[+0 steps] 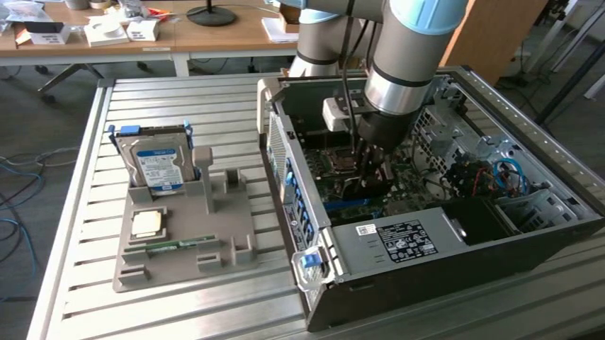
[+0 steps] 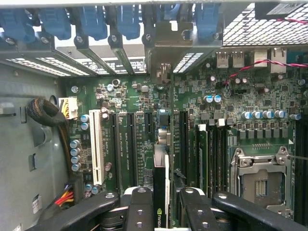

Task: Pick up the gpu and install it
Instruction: 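Insert the gpu into the slot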

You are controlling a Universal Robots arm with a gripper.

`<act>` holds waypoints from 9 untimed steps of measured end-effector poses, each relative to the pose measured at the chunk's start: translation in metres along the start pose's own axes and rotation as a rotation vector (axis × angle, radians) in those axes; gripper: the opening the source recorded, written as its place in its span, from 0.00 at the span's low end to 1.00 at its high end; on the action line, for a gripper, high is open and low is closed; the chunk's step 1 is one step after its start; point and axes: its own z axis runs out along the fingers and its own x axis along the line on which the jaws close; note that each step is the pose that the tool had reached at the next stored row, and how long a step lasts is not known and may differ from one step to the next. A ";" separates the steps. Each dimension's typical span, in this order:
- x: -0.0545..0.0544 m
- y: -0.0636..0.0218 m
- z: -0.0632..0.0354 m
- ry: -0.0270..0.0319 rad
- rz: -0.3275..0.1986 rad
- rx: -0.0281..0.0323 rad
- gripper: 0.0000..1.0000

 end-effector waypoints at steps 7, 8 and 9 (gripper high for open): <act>0.000 -0.0022 0.0000 0.0000 0.000 0.0000 0.26; 0.000 -0.0022 -0.0004 0.0002 0.000 -0.0001 0.26; 0.000 -0.0022 -0.0012 0.0001 0.000 0.0000 0.26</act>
